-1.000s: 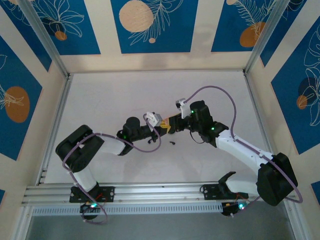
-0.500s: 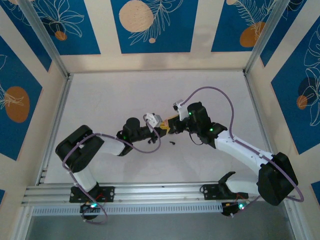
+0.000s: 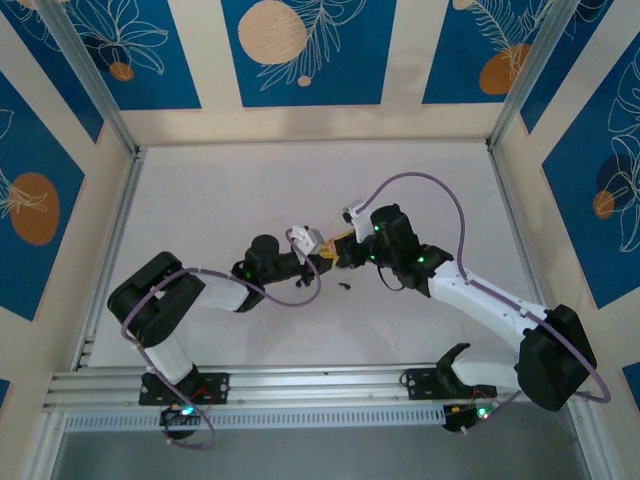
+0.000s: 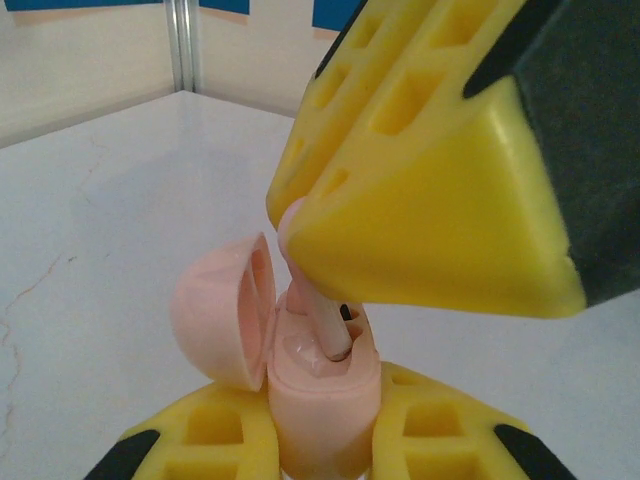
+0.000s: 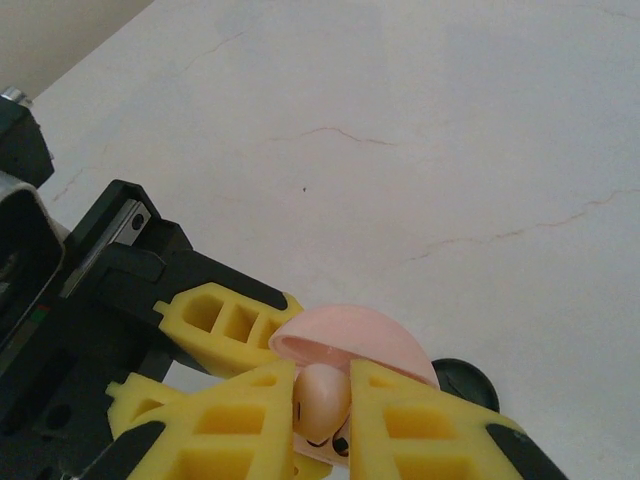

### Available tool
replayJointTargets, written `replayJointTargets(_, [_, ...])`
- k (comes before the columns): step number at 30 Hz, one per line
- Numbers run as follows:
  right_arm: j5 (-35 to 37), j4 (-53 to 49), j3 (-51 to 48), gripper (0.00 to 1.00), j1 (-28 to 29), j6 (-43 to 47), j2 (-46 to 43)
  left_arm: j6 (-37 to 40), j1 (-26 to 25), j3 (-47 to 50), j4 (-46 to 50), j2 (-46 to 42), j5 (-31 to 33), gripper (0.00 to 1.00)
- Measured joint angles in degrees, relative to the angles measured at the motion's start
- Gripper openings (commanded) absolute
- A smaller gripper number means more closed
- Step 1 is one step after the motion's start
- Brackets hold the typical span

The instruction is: Insert wireless bluetooth earbuds into charging case

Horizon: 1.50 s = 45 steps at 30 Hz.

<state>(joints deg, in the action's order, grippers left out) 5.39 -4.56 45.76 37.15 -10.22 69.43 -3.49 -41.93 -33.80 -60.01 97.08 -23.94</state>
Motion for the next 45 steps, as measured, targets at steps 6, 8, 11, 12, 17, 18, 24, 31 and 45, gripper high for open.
replayJointTargets(6, [2.38,-1.40,1.27,0.16,1.42,1.92,0.00,0.83,0.00,0.00,0.22,-0.68,0.20,0.04])
replayJointTargets(8, [3.32,-2.21,1.75,0.17,1.88,2.47,0.00,0.98,0.00,0.00,0.44,-0.83,0.20,0.04])
replayJointTargets(11, [4.74,-3.13,2.29,0.17,2.38,3.28,0.02,1.03,0.00,0.00,0.55,-1.01,0.22,0.04])
replayJointTargets(12, [5.20,-3.45,2.51,0.17,2.58,3.45,0.04,1.03,0.00,0.00,0.61,-1.03,0.20,0.04])
replayJointTargets(17, [6.88,-4.79,3.15,0.17,3.04,4.28,0.17,1.07,0.00,0.00,0.94,-1.03,0.42,0.04])
replayJointTargets(18, [7.10,-5.09,3.30,0.17,3.15,4.35,0.17,1.09,0.00,0.00,0.98,-1.03,0.42,0.04])
replayJointTargets(24, [6.64,-5.46,3.65,0.18,3.30,4.96,0.17,1.92,0.00,0.00,1.14,-1.44,0.42,0.04])
replayJointTargets(31, [4.79,-5.29,3.65,0.18,3.23,4.94,0.52,2.14,0.00,0.02,1.99,-1.92,0.37,0.04])
replayJointTargets(45, [3.63,-5.77,4.15,0.18,2.47,4.02,2.27,3.06,0.00,0.87,4.98,-3.30,0.63,0.04])
